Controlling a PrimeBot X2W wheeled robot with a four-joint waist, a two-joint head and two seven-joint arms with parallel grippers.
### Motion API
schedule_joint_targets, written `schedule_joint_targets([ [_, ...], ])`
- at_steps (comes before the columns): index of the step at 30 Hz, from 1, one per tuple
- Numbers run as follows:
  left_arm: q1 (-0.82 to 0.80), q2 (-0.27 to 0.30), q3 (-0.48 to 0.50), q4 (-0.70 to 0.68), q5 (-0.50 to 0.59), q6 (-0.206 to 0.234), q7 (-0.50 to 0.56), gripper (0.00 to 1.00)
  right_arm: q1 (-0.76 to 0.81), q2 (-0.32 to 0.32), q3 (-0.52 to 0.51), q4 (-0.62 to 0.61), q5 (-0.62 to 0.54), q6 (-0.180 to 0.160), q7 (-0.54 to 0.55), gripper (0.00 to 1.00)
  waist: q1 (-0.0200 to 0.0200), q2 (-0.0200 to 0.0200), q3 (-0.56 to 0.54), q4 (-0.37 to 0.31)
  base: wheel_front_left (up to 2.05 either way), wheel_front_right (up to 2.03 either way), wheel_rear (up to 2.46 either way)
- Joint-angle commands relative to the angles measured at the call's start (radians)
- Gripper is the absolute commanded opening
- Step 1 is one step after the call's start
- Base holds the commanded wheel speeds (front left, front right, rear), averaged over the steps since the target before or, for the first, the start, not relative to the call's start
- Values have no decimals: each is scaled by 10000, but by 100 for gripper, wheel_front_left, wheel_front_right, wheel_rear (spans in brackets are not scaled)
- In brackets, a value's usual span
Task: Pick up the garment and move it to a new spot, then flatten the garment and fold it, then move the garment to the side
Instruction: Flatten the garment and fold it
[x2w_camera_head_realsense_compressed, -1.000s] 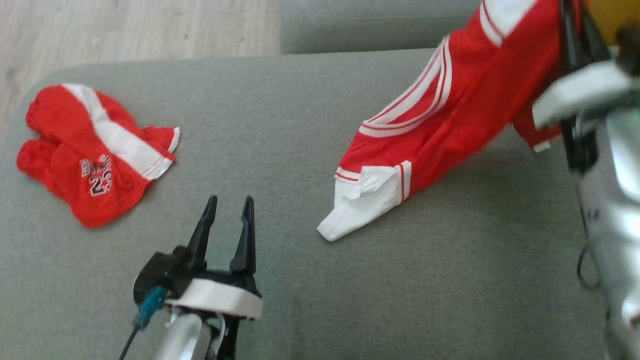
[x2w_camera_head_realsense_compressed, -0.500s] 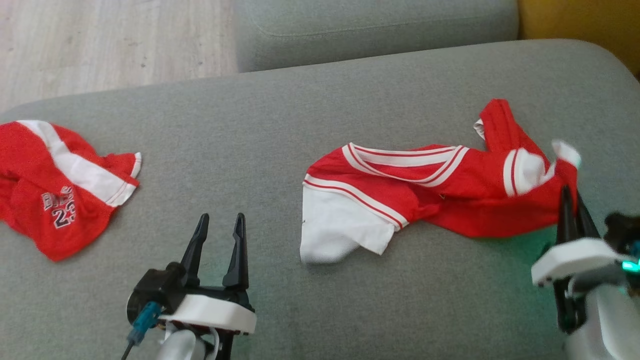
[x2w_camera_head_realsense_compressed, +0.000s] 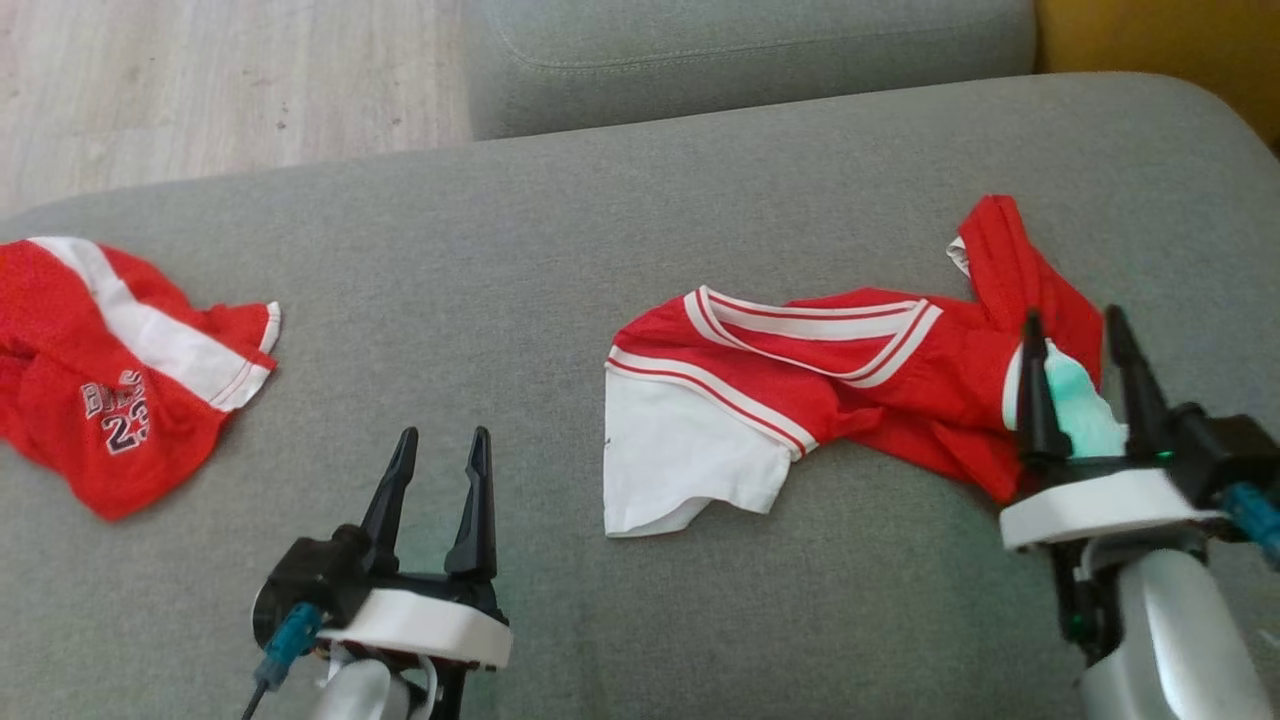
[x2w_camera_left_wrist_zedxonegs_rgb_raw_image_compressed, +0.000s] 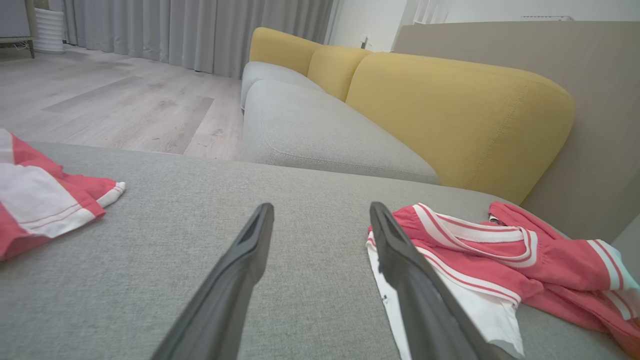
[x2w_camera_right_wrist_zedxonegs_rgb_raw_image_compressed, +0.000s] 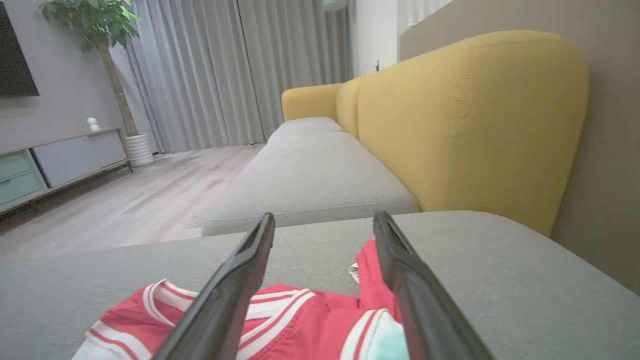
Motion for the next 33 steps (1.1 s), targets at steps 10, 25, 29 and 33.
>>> schedule_joint_targets([
  [10,-333,41,242,-526,75,-73,-80,100,252,-39,668,193,203,67,-216,100,0,0,-19,602,0,0,0],
  [25,-330,41,131,-645,71,-62,-80,100,-29,-38,-1027,906,-331,67,-303,100,0,0,246,881,0,0,0],
  [29,-441,41,5,-539,63,-65,-80,100,-388,-38,-1530,1694,-278,67,-210,100,0,0,427,931,0,0,0],
  [33,-531,41,-64,-398,96,-66,-80,100,-826,-38,-1361,2490,210,67,-194,100,0,0,628,987,0,0,0],
])
